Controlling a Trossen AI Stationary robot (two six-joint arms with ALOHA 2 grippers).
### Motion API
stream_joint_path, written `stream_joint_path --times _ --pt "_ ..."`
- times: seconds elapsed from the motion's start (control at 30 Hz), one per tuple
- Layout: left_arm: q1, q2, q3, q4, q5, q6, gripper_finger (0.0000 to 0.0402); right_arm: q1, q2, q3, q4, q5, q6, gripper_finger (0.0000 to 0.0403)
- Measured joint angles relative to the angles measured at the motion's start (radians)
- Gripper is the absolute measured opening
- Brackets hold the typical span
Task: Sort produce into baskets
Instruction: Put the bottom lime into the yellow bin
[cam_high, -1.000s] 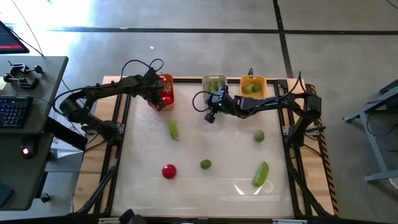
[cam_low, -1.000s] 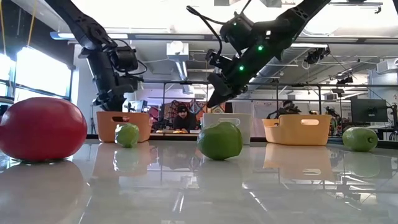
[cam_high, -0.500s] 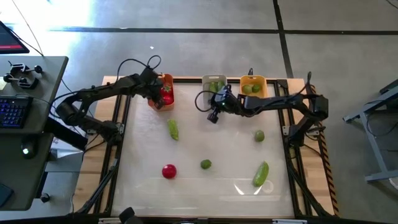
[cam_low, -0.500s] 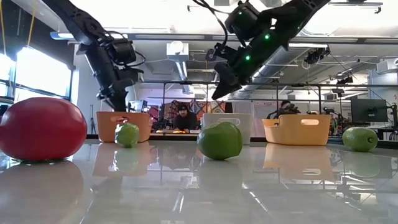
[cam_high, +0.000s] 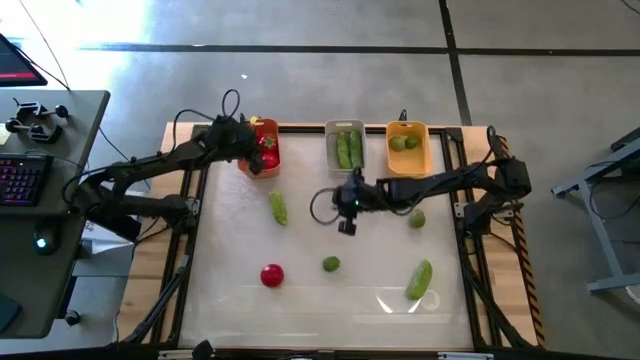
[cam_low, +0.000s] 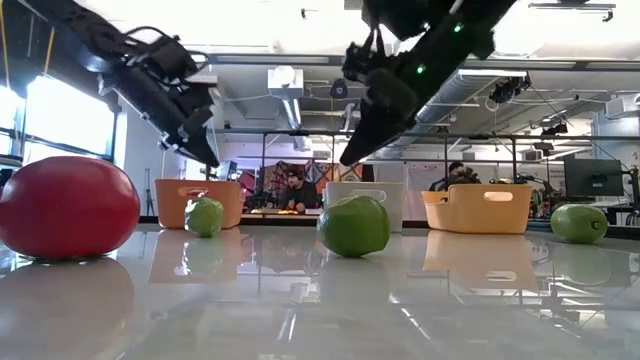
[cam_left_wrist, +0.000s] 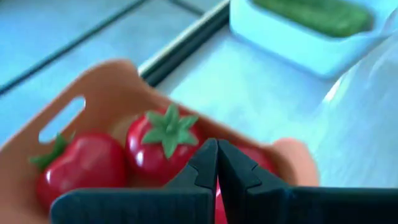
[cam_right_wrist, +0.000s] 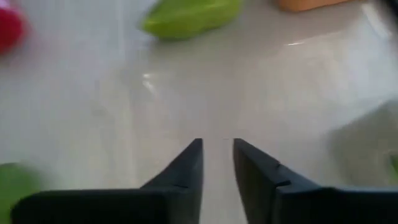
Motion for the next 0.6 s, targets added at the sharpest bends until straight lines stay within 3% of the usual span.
stream_joint_path --times 0.13,0.33,0.6 --pt "-0.044 -0.076 -0.089 0.145 0.019 0.008 0.0000 0.081 0.000 0.000 -0.001 -0.054 0.111 0.0132" --pt "-0.117 -0.137 -0.220 0.375 0.129 -0.020 0.0000 0.211 0.033 0.000 0.040 -0.049 0.174 0.0215" --pt "-0.206 -0.141 -0.260 0.503 0.150 -0.042 0.0000 0.317 0.115 0.000 0.118 0.023 0.292 0.0256"
